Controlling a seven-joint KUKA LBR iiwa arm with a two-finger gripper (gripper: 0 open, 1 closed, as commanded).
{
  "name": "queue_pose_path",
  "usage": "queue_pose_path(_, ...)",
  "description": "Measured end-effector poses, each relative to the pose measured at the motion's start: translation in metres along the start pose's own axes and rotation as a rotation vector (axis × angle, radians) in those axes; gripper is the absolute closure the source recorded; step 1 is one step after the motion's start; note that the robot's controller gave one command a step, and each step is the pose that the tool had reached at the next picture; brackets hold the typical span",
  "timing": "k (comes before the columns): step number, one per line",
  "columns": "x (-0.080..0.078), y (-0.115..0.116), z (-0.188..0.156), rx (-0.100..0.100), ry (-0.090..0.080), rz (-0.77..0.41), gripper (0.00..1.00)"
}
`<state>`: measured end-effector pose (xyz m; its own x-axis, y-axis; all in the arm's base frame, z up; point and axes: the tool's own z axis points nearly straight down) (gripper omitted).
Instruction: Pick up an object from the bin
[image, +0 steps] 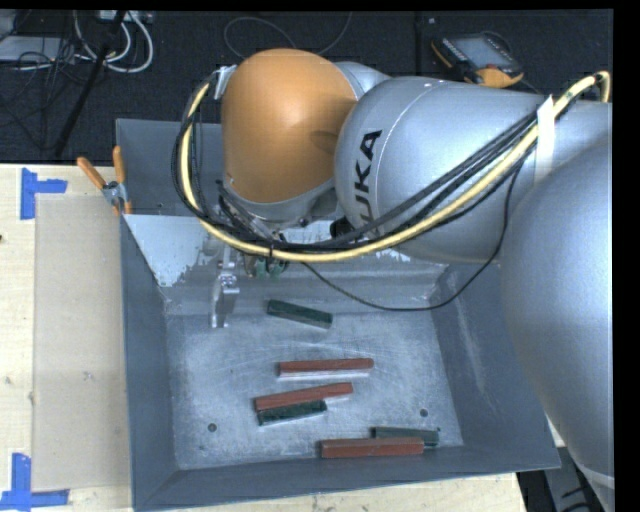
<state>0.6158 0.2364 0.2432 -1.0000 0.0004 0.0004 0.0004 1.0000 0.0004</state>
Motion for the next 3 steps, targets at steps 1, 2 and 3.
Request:
queue_pose_path(1,0.009,-0.029,0.051,0.000,-0.002,-0.113,0.00)
queue_pose_path(2,0.013,-0.046,0.117,-0.001,-0.003,-0.039,0.00)
queue_pose_path(3,0.009,-0.075,0.131,0.003,0.010,-0.030,0.00)
